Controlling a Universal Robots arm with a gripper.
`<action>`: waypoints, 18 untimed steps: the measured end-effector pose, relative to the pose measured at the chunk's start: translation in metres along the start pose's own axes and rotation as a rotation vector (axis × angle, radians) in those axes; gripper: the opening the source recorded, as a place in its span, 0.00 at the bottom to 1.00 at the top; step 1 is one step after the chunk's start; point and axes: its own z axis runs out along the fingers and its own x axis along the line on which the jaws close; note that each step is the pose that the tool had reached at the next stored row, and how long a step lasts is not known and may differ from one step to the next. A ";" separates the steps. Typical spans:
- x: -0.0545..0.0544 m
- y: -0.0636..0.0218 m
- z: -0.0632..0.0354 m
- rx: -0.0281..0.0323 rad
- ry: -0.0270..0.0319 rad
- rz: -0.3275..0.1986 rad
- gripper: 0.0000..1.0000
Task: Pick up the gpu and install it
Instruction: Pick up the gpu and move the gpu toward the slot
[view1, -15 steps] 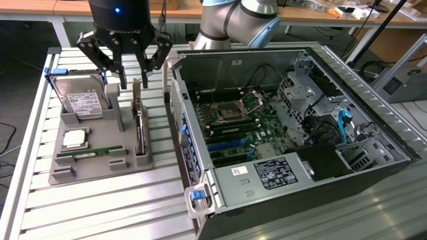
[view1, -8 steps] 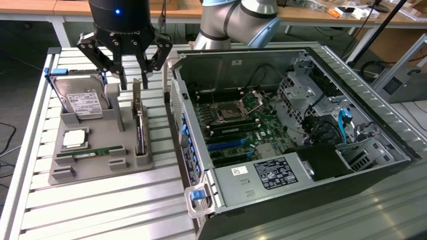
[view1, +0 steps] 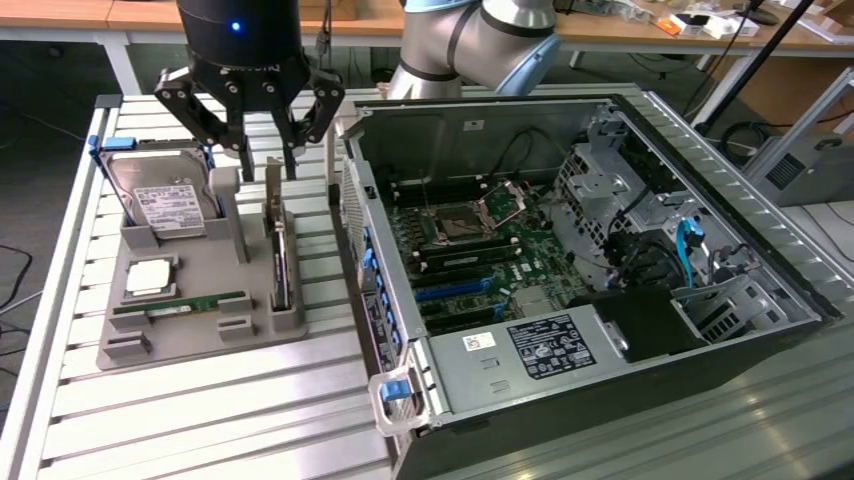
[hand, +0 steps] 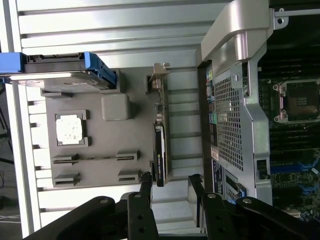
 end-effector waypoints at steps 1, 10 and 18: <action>0.000 0.0000 0.0001 0.0000 0.0000 0.000 0.42; 0.000 0.0000 0.0018 0.0001 0.0001 0.000 0.42; 0.000 -0.0001 0.0042 0.0000 0.0000 0.000 0.42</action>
